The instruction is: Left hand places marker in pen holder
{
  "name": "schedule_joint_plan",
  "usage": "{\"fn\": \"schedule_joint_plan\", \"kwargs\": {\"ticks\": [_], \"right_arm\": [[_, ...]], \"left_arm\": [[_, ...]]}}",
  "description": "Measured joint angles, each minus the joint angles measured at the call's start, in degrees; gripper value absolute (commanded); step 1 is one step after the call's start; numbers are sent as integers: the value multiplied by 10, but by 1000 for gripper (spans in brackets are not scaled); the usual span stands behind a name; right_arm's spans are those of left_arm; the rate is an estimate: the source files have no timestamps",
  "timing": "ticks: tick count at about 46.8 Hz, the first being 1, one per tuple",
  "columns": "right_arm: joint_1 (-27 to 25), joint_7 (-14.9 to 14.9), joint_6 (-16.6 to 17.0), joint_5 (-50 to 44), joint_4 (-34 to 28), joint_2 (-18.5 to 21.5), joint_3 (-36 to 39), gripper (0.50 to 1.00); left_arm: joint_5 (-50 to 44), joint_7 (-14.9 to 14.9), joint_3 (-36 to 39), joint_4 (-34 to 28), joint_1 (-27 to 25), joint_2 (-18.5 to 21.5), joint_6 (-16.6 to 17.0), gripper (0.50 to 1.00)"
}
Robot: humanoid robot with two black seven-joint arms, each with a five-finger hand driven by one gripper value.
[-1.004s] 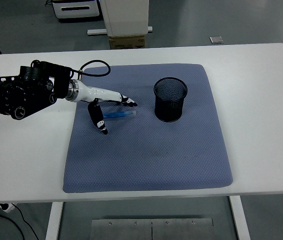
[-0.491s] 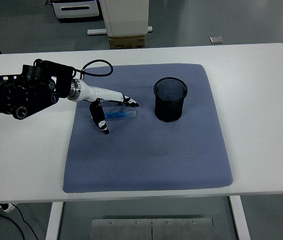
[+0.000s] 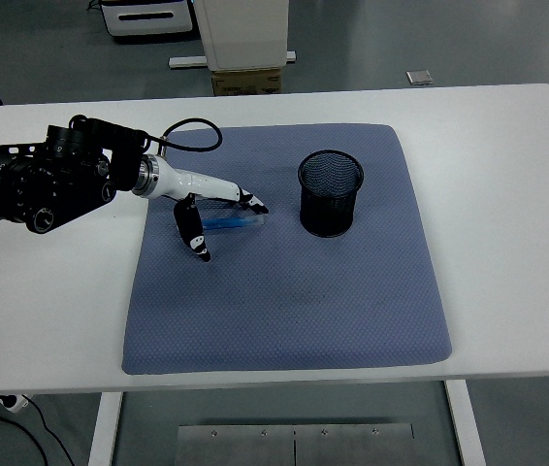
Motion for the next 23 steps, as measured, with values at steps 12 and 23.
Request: {"fn": "schedule_joint_plan", "kwargs": {"ticks": [12, 23], "right_arm": [[0, 0, 0, 0, 0, 0, 0, 1000], [0, 0, 0, 0, 0, 0, 0, 1000]], "left_arm": [[9, 0, 0, 1, -2, 0, 0, 821], [13, 1, 0, 2, -2, 0, 1, 821]]}}
